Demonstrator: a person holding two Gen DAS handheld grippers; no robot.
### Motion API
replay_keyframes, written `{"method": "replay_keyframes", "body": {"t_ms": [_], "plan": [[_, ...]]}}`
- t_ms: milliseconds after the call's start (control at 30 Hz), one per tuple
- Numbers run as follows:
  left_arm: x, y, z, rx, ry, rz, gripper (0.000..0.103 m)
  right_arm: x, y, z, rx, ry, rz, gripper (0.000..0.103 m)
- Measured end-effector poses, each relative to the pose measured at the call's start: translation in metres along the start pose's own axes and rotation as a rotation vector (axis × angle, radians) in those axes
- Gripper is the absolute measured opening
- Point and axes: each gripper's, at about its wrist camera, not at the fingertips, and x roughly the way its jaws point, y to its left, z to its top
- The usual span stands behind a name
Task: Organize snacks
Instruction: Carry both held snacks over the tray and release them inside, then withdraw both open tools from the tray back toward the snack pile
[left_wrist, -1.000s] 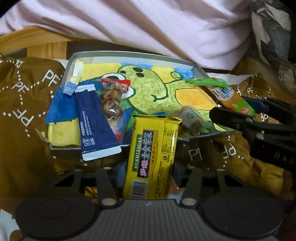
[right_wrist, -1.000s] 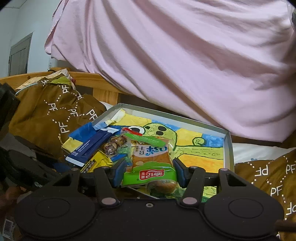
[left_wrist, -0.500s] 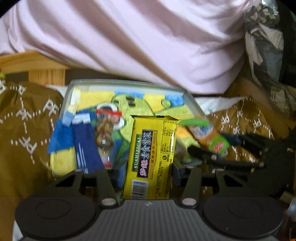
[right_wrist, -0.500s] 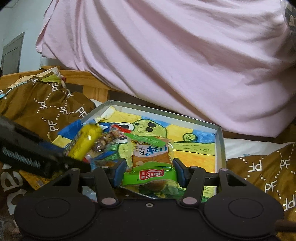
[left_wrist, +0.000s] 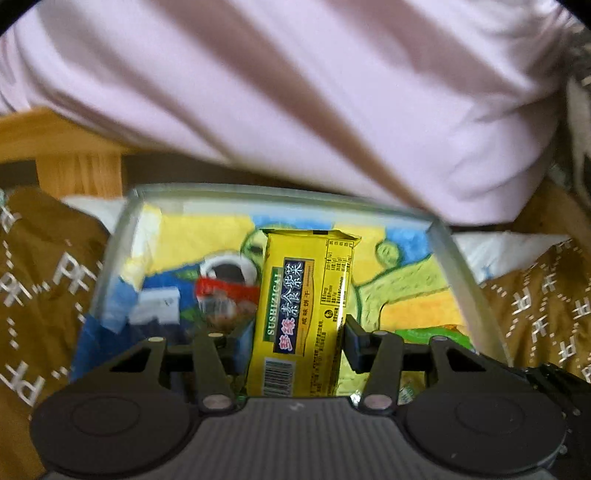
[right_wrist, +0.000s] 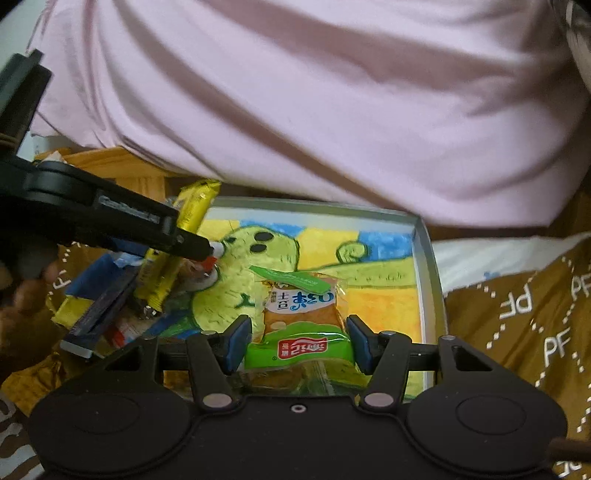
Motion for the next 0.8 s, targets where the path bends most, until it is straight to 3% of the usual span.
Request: {"method": "replay_keyframes", "body": {"t_ms": [167, 200, 233, 267, 300, 433, 500, 800], "plan": [[0.022, 0.001, -0.012, -0.027, 0.079, 0.019, 0.054, 0.009, -0.001, -0.006, 0.004, 0.022, 0.003, 0.068], [0.022, 0.002, -0.015, -0.029, 0.084, 0.015, 0.058, 0.008, -0.001, -0.006, 0.007, 0.017, 0.001, 0.069], [0.022, 0.003, -0.017, -0.029, 0.082, 0.014, 0.063, 0.008, -0.001, -0.006, 0.006, 0.018, -0.003, 0.076], [0.020, 0.004, -0.018, -0.031, 0.075, 0.012, 0.075, 0.007, 0.000, -0.005, 0.004, 0.019, -0.004, 0.083], [0.016, 0.005, -0.019, -0.042, 0.060, 0.011, 0.084, 0.005, 0.000, -0.004, 0.000, 0.011, -0.005, 0.087], [-0.003, 0.006, -0.016, -0.085, 0.020, -0.002, 0.089, -0.007, 0.003, 0.004, 0.006, -0.022, -0.009, 0.089], [-0.019, 0.007, -0.013, -0.098, -0.019, 0.001, 0.099, -0.017, 0.002, 0.009, 0.024, -0.054, -0.021, 0.093], [-0.105, 0.001, -0.017, -0.097, -0.201, 0.079, 0.103, -0.083, 0.002, 0.021, 0.027, -0.198, -0.042, 0.102]]}}
